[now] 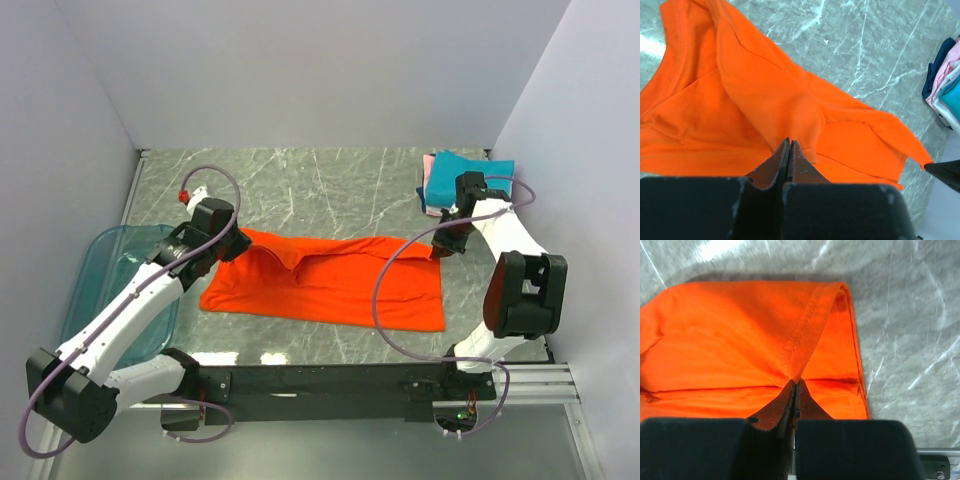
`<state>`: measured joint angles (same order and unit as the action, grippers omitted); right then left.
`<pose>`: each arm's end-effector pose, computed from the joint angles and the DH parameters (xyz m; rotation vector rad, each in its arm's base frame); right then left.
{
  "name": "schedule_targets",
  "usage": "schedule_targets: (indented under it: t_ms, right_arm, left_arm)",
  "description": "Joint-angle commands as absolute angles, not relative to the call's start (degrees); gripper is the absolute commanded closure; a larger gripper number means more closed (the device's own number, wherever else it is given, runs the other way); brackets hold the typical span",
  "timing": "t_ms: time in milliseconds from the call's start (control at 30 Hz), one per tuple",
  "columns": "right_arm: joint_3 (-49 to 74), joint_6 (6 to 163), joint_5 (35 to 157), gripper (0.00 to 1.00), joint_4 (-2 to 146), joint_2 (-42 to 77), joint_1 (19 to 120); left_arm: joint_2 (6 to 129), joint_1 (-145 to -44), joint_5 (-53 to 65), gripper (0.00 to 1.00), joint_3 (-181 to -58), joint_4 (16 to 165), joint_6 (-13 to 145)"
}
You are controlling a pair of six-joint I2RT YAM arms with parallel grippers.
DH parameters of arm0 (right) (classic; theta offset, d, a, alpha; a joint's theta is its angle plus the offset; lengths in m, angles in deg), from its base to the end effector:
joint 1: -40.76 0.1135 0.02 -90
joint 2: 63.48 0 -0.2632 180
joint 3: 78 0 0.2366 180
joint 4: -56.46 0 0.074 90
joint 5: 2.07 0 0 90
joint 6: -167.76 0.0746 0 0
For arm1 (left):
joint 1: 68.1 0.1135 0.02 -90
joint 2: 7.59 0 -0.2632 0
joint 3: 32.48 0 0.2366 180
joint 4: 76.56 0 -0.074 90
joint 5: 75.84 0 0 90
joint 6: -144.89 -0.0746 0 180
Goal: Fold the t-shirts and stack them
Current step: Fold the tshirt
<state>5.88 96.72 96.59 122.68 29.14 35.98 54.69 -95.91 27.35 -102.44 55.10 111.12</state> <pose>0.3041 -0.0142 0.1978 0.5658 2.8325 0.2641 0.2231 -0.0984 0.2826 -0.6852 2.2067 -0.5113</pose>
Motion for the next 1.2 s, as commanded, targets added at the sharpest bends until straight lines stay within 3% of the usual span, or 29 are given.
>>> schedule_targets:
  t_ms: [0, 1167]
  right_arm:
    - [4.46, 96.30, 96.19, 1.00, 123.10, 25.30, 35.66]
    - [-4.51, 97.45, 89.16, 1.00, 127.50, 20.63, 35.13]
  left_arm:
    - [52.53, -96.14, 29.98, 1.00, -102.11, 52.89, 113.16]
    - [44.27, -96.05, 31.56, 1.00, -96.75, 47.79, 119.14]
